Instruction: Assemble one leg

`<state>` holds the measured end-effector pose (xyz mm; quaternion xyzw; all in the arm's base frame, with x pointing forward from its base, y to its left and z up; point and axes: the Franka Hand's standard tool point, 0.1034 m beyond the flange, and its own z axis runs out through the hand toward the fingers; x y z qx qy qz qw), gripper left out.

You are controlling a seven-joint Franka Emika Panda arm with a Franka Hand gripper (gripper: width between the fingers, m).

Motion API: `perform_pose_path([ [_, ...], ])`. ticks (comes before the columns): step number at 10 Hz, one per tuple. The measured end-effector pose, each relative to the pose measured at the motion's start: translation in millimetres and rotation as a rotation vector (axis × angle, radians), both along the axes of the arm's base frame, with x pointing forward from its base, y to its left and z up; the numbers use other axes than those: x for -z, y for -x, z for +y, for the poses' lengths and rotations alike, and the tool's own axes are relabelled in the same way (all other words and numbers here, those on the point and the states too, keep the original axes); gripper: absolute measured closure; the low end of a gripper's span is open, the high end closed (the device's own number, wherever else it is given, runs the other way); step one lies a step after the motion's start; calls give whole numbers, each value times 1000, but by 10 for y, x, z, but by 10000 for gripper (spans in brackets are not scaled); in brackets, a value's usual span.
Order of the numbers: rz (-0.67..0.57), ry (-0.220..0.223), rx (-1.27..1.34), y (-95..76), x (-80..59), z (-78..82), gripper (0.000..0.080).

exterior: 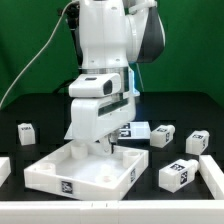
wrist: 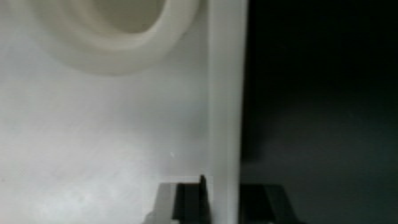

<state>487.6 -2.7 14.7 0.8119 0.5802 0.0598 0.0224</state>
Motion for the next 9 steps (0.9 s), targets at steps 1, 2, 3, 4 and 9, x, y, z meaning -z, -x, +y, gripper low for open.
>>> perform_pose_path([
  [1, 17, 13, -70, -73, -3, -50, 749],
  [2, 32, 22, -127, -177, -6, -93, 749],
  [3, 39, 27, -158, -274, 2, -127, 748],
  [4, 54, 30, -181, -307, 4, -148, 748],
  [9, 48, 32, -193, -307, 5, -135, 748],
])
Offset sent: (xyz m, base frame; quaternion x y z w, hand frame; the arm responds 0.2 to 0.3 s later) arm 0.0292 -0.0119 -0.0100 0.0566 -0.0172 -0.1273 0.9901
